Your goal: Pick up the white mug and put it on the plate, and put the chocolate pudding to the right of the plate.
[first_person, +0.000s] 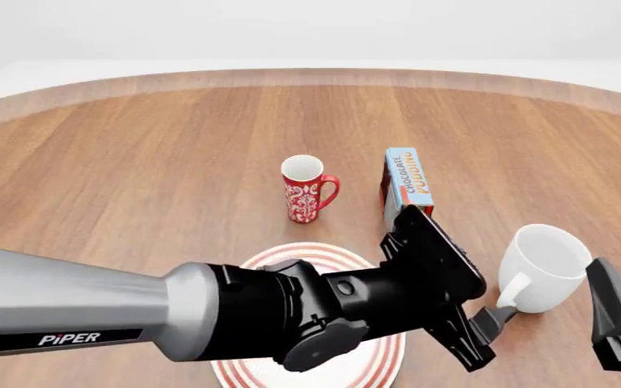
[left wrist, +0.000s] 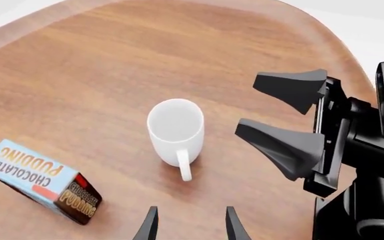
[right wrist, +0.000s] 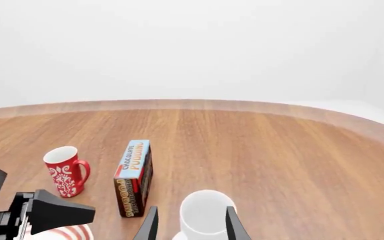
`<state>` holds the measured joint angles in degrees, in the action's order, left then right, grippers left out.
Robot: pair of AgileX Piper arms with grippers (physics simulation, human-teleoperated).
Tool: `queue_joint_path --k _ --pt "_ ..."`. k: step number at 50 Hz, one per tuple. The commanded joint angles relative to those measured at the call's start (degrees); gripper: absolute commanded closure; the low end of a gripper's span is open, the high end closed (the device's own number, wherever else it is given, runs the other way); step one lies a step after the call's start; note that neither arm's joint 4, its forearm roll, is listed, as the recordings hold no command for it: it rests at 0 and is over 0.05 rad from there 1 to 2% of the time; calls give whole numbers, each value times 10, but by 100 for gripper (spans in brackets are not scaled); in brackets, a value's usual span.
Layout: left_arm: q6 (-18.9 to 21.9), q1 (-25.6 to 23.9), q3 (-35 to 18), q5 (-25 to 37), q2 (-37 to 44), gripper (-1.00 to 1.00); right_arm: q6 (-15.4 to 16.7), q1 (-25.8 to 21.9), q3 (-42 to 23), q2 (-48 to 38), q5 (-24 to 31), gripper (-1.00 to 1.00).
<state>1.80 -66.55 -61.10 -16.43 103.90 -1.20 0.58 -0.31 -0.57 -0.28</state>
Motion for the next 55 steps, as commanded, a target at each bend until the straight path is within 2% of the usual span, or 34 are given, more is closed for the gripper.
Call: queue_joint_path --k 1,30,55 --pt "2 2 -15 8 12 -100 0 -1 0 0 0 -100" --pt "12 11 -68 35 46 -100 -3 0 0 -1 0 -100" --pt "20 15 -99 33 61 -100 -5 -2 0 0 0 -100"
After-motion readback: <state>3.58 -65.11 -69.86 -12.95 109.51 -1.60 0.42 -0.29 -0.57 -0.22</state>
